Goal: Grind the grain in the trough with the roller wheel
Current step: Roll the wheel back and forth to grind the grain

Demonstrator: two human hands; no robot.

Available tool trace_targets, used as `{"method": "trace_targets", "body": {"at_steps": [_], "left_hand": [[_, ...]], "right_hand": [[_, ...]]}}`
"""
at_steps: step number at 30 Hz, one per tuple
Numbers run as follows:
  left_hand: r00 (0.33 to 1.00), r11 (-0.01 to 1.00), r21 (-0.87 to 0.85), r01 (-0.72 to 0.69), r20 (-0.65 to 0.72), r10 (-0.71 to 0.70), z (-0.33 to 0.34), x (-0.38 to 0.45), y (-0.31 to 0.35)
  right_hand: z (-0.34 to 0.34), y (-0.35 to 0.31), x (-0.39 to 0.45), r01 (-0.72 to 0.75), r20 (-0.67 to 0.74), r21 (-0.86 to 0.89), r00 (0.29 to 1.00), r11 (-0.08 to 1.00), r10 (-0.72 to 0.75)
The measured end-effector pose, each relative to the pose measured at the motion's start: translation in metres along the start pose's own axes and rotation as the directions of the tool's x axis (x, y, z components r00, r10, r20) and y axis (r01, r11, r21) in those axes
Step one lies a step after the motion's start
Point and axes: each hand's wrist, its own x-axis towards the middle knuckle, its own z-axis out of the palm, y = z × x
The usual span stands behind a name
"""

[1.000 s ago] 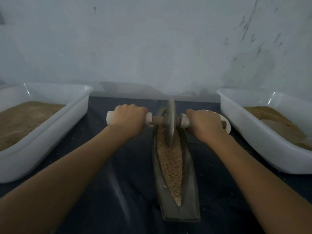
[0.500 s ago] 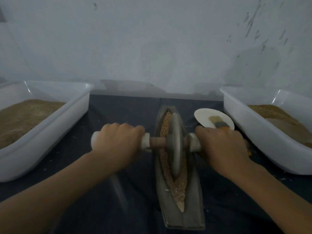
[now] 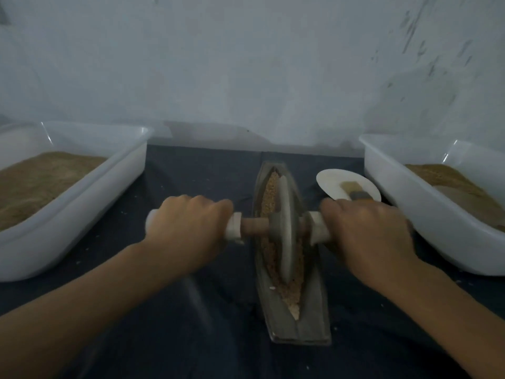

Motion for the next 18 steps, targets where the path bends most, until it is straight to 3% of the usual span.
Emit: {"method": "trace_targets", "body": {"at_steps": [3,8,12,18], "left_hand": [[0.983,0.993,0.022,-0.115,-0.143,0.117,-0.019,-0.026,0.003],[0.999,0.993,0.117,-0.004,-0.034,0.008,-0.002,0.007,0.006],[0.992,0.992,0.005,0.126,0.026,-0.126,0.020,0.061,0.000],[0.988,0.990,-0.020,0.141,0.072,-0.139,0.021,0.062,-0.001]], "right_hand": [[-0.018,0.000,-0.022,0.020,-0.026,0.012,0.999,1.000,-0.020],[0.021,0.008,-0.001,-0.037,0.054,0.059,0.998,0.998,0.034],[0.065,0.020,0.051,-0.150,0.060,-0.009,0.987,0.989,0.151],[0.049,0.015,0.050,-0.132,0.147,-0.020,0.980,0.991,0.133]]}}
